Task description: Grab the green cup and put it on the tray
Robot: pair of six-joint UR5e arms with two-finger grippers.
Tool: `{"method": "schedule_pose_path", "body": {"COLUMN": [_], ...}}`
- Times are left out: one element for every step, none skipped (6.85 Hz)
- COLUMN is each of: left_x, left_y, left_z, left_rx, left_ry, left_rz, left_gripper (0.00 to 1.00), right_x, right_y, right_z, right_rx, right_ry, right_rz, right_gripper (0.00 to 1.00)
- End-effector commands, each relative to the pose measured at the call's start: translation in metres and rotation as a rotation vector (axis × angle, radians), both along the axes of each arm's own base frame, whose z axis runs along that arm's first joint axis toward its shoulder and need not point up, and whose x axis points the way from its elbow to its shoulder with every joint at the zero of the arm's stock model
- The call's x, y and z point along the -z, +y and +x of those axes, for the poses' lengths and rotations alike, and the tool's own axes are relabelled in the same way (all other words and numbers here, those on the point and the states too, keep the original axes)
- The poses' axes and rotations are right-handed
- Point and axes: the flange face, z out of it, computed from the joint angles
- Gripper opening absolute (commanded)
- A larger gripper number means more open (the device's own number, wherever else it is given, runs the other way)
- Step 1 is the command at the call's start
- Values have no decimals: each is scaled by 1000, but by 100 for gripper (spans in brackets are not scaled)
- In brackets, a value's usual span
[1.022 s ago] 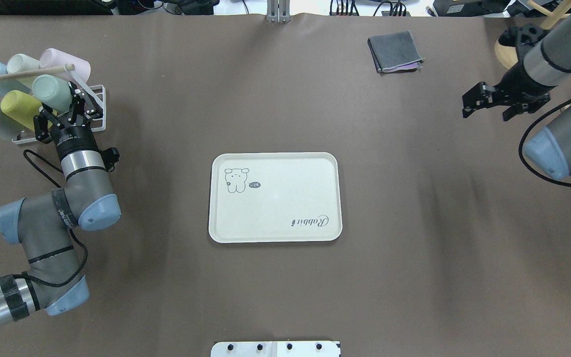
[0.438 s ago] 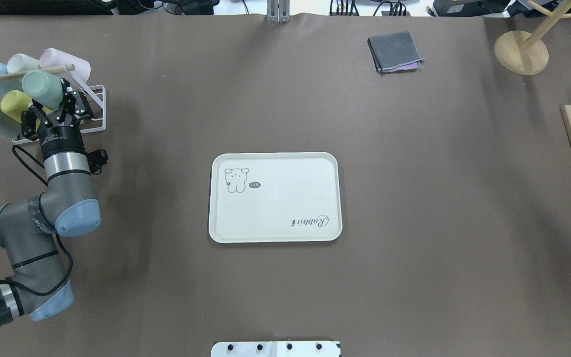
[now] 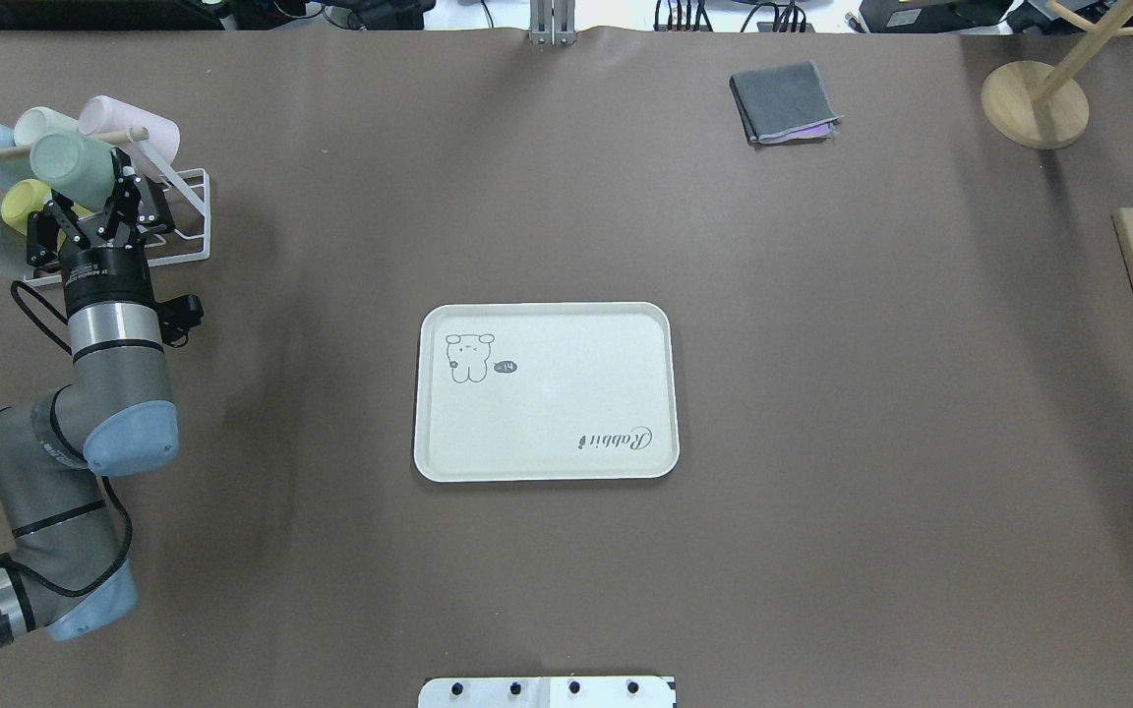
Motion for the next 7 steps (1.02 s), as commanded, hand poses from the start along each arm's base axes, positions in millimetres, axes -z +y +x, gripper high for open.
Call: {"method": "schedule_pose_path", "body": {"left_x": [20, 28, 39, 57, 69, 67, 67], "left_y": [10, 13, 15, 19, 20, 23, 23], "left_z": [-18, -23, -25, -25, -23, -22, -16], "left_rx": [-2, -2, -7, -36, -100, -170, -253], "left_ry": [6, 20, 73, 190, 321, 462, 528], "left_rz": [29, 38, 65, 116, 154, 173, 148], "left_gripper": [53, 53, 53, 53, 53, 53, 42], "right_x": [-33, -29, -33, -36, -33, -36, -40], "right_y": [10, 7, 9, 11, 8, 10, 11], "right_z": [33, 34, 34, 34, 34, 34, 34], "right_rx": [146, 154, 157, 161, 161, 160, 159], "right_ry": [-15, -2, -3, -2, -1, -2, -2], "right_rz": [130, 144, 140, 136, 144, 137, 124], "right_gripper": [100, 100, 100, 100, 100, 100, 100]}}
